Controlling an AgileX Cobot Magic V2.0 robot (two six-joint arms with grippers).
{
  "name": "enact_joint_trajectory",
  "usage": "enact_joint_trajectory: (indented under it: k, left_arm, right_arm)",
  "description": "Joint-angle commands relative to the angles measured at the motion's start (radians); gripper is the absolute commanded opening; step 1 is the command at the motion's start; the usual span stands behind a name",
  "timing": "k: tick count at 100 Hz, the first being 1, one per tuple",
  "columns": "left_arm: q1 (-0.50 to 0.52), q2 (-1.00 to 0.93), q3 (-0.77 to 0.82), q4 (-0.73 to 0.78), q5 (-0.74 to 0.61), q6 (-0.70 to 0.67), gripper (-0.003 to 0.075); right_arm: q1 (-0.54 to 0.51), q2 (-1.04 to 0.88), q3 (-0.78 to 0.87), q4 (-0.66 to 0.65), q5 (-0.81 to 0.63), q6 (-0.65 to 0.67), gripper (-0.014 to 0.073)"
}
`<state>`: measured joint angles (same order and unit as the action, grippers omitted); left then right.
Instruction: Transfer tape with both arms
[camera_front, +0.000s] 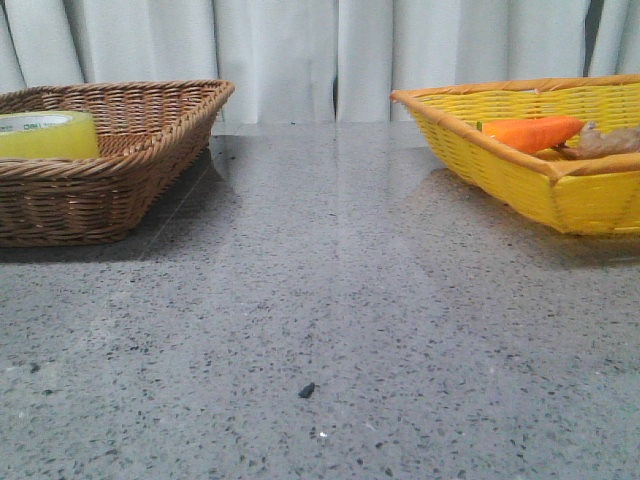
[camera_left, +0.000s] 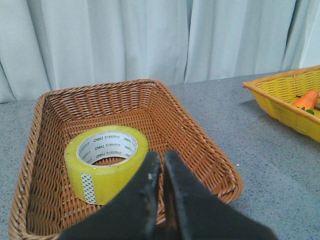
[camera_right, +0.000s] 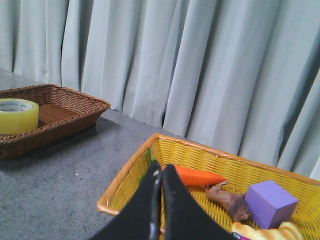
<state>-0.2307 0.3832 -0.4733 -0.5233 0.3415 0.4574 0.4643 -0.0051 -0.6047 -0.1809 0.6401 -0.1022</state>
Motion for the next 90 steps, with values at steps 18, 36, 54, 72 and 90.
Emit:
enact_joint_trajectory:
  k: [18, 36, 54, 72, 90]
  left_arm:
    - [-0.009, 0.004, -0.011, -0.024, -0.080, -0.009, -0.0021]
    - [-0.009, 0.004, -0.011, -0.024, -0.080, -0.009, -0.0021]
    - [-0.009, -0.003, -0.006, -0.024, -0.084, -0.009, -0.0021]
    - [-0.009, -0.124, 0.078, -0.024, -0.105, -0.009, -0.0021]
    - [-0.009, -0.286, 0.256, 0.086, -0.224, -0.035, -0.0021]
  right_arm:
    - [-0.004, 0.016, 0.023, -0.015, -0.092, -0.011, -0.0056]
    - [-0.004, 0.016, 0.033, -0.015, -0.090, -0.011, -0.0056]
    - [-0.004, 0.016, 0.033, -0.015, -0.090, -0.011, -0.0056]
    - [-0.004, 0.016, 0.033, -0.015, -0.090, -0.011, -0.0056]
    - [-0.004, 0.016, 0.033, -0.015, -0.090, -0.011, -0.0056]
